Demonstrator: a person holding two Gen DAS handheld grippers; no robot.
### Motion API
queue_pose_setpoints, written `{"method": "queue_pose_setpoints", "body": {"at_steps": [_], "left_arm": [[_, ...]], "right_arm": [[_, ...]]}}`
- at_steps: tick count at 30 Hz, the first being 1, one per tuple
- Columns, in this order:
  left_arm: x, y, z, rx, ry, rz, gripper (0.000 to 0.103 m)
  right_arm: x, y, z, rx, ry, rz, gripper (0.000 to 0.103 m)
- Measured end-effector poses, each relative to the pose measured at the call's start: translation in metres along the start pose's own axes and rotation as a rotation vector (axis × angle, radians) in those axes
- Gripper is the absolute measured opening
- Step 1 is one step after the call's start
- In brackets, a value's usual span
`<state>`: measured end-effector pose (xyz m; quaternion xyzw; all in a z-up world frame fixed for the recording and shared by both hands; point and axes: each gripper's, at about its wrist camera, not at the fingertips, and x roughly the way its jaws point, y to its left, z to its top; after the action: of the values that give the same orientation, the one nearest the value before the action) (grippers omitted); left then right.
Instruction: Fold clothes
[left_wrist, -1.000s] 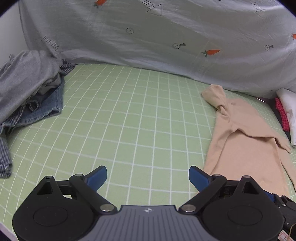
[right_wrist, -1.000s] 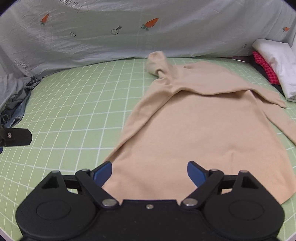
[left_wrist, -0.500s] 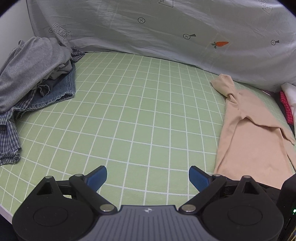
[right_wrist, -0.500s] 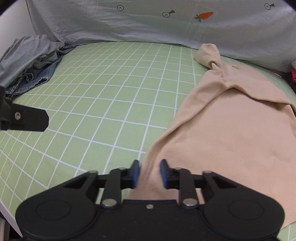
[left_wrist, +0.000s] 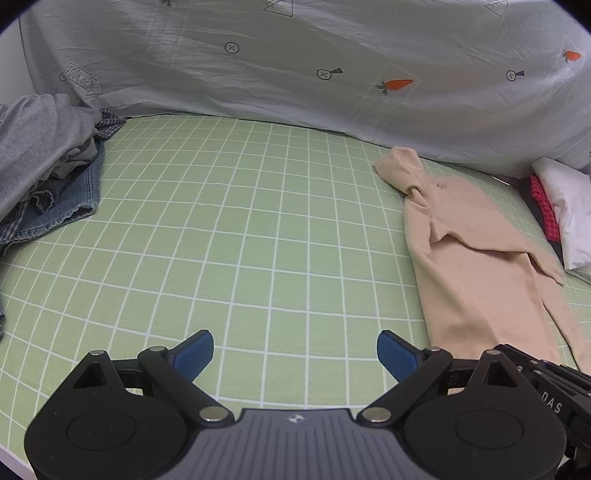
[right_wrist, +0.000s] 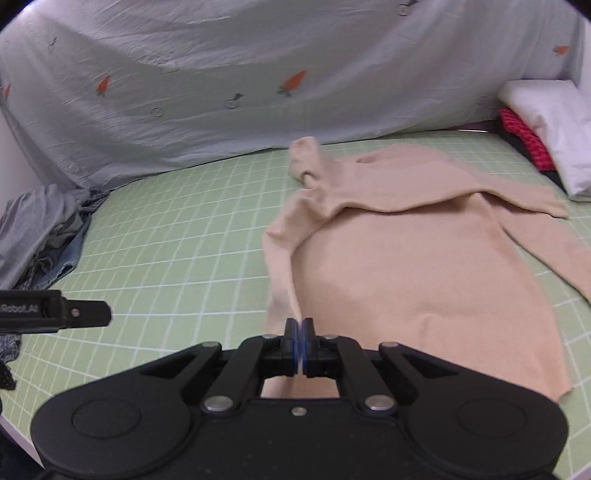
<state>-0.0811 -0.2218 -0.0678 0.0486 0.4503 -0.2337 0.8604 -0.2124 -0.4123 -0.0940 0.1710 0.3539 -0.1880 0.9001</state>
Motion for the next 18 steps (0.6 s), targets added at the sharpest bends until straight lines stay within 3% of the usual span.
{"method": "queue_pose_setpoints", "body": {"at_steps": [3, 6, 9, 12, 14, 18], "left_arm": [[0.002, -0.014, 0.0, 0.008, 0.0, 0.002, 0.095], [0.004, -0.028, 0.001, 0.014, 0.006, 0.014, 0.095], [0.007, -0.04, 0.002, 0.01, 0.014, 0.032, 0.095], [0.011, -0.051, 0.006, -0.009, 0.026, 0.055, 0.095], [0.015, -0.058, 0.01, -0.029, 0.038, 0.078, 0.095], [0.026, -0.072, 0.021, -0.081, 0.06, 0.129, 0.095]], "right_arm": [[0.012, -0.032, -0.008, 0.017, 0.06, -0.078, 0.002], [0.04, -0.049, -0.02, -0.009, 0.162, -0.092, 0.002], [0.047, -0.05, -0.021, -0.076, 0.167, -0.079, 0.005], [0.045, -0.056, -0.013, -0.108, 0.178, -0.053, 0.027], [0.038, -0.068, -0.007, -0.111, 0.155, -0.054, 0.058], [0.03, -0.101, 0.009, -0.091, 0.121, -0.094, 0.08]]}}
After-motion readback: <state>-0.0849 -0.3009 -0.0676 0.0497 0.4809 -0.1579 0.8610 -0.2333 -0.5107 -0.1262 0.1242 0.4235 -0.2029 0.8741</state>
